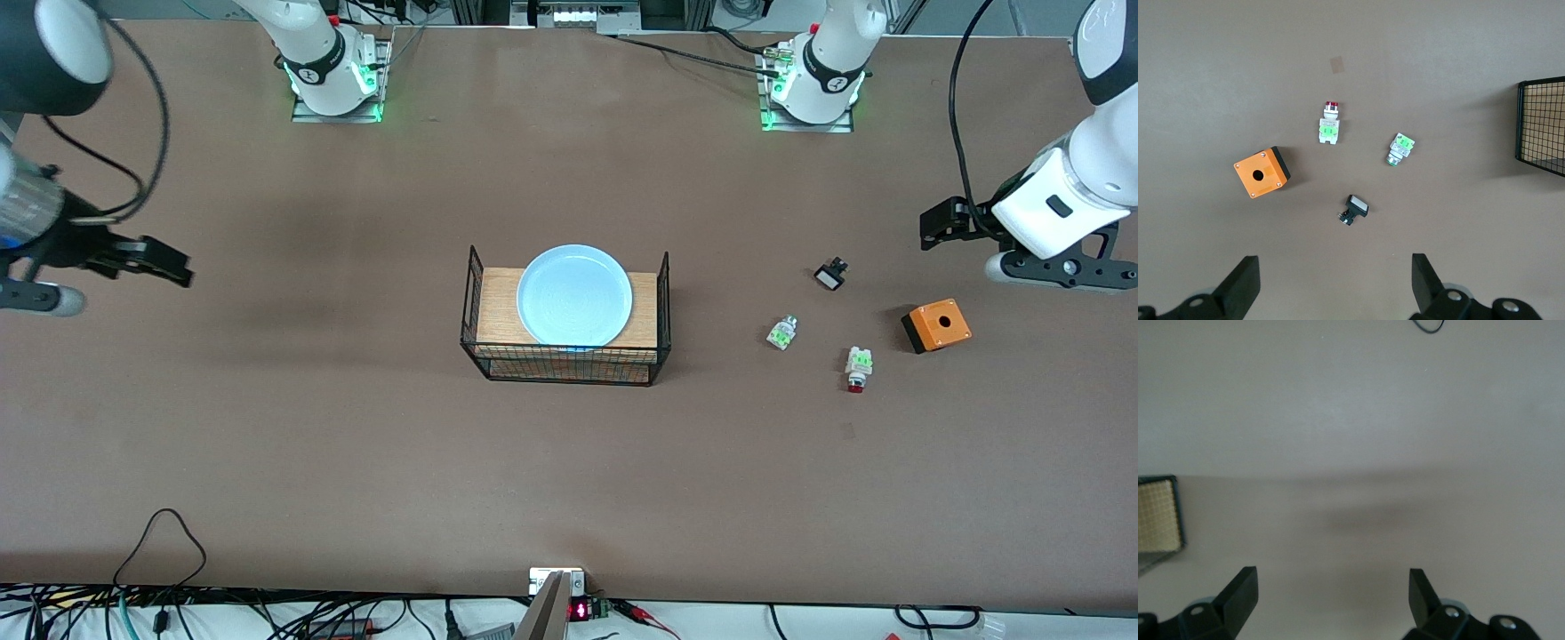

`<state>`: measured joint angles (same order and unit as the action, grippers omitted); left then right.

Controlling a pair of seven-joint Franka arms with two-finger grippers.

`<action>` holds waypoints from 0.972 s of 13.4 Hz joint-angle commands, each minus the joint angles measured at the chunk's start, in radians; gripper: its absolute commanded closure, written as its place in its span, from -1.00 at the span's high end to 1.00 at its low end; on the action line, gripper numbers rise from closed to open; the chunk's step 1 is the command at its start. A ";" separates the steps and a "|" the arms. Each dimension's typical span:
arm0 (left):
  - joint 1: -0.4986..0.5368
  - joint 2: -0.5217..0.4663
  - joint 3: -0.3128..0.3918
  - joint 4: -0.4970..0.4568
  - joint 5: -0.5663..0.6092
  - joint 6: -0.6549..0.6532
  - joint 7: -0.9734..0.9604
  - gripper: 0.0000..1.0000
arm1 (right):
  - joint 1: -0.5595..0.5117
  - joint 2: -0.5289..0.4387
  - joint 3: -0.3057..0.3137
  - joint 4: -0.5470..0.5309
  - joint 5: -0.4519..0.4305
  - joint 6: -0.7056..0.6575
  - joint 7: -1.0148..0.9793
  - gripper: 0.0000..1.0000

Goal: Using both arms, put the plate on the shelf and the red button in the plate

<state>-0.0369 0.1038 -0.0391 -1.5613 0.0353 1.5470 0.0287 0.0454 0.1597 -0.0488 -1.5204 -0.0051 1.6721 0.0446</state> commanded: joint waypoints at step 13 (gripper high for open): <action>0.002 0.121 0.005 0.017 0.020 -0.096 0.011 1.00 | -0.015 -0.180 -0.033 -0.168 -0.003 -0.026 -0.080 1.00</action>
<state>-0.0320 0.1581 -0.0352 -1.5679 0.0353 1.4687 0.0287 0.0348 -0.0120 -0.0894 -1.6983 -0.0051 1.6859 -0.0308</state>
